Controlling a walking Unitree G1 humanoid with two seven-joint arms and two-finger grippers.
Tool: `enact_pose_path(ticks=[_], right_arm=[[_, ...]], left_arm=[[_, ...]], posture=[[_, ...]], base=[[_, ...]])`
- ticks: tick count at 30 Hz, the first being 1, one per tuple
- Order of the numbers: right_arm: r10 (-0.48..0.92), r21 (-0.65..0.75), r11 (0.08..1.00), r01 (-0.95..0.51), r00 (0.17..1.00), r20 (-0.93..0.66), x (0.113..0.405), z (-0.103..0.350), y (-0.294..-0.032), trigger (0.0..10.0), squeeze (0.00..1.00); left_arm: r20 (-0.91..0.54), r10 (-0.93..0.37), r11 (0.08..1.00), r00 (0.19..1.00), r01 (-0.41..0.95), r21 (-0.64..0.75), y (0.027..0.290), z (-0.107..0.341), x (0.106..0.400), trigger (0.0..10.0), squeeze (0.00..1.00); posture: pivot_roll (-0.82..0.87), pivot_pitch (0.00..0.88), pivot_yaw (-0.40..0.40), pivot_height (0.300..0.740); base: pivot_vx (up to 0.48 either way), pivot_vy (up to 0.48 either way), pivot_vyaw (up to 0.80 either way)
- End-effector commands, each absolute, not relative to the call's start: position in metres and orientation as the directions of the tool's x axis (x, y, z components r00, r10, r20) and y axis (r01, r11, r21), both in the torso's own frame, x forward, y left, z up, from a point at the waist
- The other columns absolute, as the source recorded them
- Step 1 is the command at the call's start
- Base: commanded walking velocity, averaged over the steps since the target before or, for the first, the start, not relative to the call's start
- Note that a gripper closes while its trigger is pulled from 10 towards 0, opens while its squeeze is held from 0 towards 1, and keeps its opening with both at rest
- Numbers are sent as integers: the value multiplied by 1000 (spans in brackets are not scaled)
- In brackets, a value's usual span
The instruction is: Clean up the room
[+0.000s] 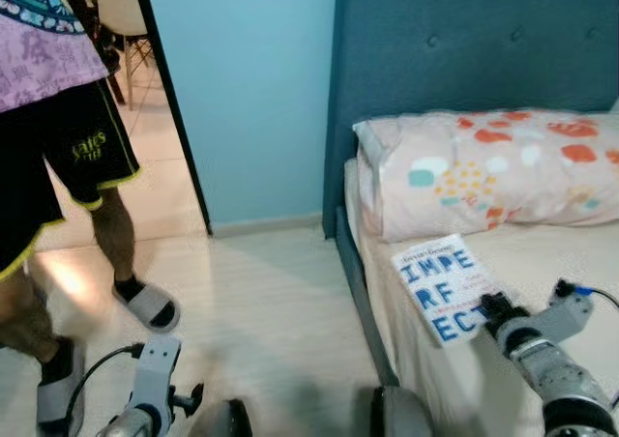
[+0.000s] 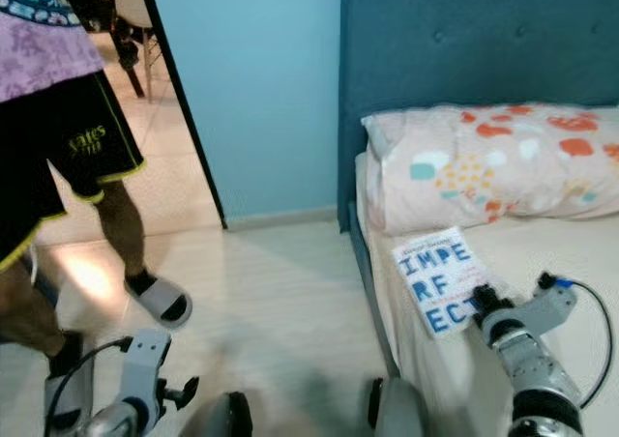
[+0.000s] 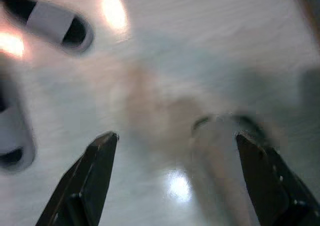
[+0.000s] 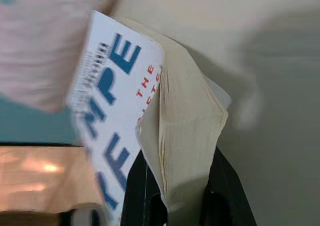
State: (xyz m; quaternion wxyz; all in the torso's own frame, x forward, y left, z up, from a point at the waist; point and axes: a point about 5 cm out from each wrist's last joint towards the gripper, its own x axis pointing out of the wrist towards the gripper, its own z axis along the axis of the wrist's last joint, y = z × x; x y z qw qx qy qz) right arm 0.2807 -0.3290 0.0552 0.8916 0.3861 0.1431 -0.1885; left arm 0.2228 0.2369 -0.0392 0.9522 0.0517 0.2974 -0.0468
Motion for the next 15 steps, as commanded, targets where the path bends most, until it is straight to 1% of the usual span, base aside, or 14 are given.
enact_pose_path(ticks=[1, 5, 9, 13, 14, 15], right_arm=[[-245, 610, 639, 469, 876, -416, 278, 53, -332, 0, 0], [-277, 597, 649, 471, 878, -392, 282, 64, -345, 0, 0], [-287, 595, 650, 473, 878, -384, 283, 68, -348, 0, 0], [-287, 591, 662, 460, 885, -367, 291, 76, -349, 0, 0], [-290, 590, 664, 460, 885, -364, 293, 78, -348, 2314, 0], [-290, 590, 664, 460, 885, -364, 293, 78, -348, 2314, 0]], left_arm=[[-558, -53, 991, 828, 115, 76, 242, -37, 222, 10000, 0], [-524, -58, 989, 850, 120, 85, 248, -29, 228, 10000, 0], [-512, -60, 989, 857, 122, 88, 249, -26, 231, 10000, 0], [-489, -76, 986, 869, 139, 94, 249, -22, 233, 10000, 0], [-487, -80, 985, 870, 144, 94, 249, -23, 232, 10000, 0], [-487, -80, 985, 870, 144, 94, 249, -23, 232, 10000, 0]], posture=[[45, 235, 18, 561], [62, 262, 20, 561], [66, 272, 22, 561], [76, 286, 25, 561], [79, 290, 26, 561], [79, 290, 26, 561]], base=[[0, 0, 0], [0, 0, 0], [0, 0, 0], [0, 0, 0], [0, 0, 0], [0, 0, 0]])
